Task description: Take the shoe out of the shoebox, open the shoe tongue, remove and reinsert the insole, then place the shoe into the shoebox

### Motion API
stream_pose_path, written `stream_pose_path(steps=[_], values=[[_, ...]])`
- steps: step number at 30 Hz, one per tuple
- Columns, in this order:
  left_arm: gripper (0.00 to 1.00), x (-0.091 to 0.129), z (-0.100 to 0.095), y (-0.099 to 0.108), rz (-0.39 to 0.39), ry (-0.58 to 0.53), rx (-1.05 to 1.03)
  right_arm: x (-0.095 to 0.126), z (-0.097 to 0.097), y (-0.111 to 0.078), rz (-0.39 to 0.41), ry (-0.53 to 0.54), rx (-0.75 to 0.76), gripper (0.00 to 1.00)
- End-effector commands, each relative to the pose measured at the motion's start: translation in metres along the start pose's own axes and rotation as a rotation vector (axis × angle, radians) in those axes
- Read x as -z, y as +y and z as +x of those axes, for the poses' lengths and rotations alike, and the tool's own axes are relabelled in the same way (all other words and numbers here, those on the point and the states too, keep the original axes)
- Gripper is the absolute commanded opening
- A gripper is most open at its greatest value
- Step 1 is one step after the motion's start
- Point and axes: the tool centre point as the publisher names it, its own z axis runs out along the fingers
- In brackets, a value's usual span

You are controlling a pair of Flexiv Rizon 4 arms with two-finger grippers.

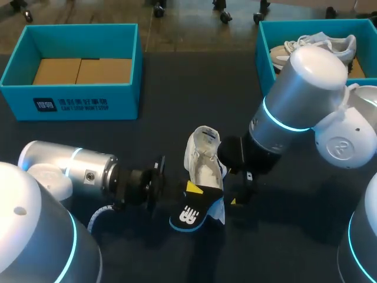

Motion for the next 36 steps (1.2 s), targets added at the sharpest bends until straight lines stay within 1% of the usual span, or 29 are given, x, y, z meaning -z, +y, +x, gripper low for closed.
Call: stream_pose_path(steps=[1, 10, 17, 26, 36], values=[[0.00, -0.005, -0.003, 0.008, 0.003, -0.007, 0.007, -0.002, 0.000, 0.001, 0.001, -0.002, 0.000, 1.00], [0.00, -0.009, -0.005, 0.016, -0.003, -0.014, 0.029, -0.002, 0.000, 0.001, 0.001, -0.002, 0.000, 1.00], [0.00, -0.008, -0.007, 0.031, -0.037, -0.022, 0.049, -0.002, 0.000, 0.001, 0.001, -0.002, 0.000, 1.00], [0.00, -0.007, -0.011, 0.043, -0.049, -0.026, 0.075, -0.002, 0.000, 0.001, 0.001, -0.002, 0.000, 1.00], [0.00, -0.005, -0.009, 0.055, -0.092, -0.016, 0.093, -0.002, 0.000, 0.001, 0.001, -0.002, 0.000, 1.00]])
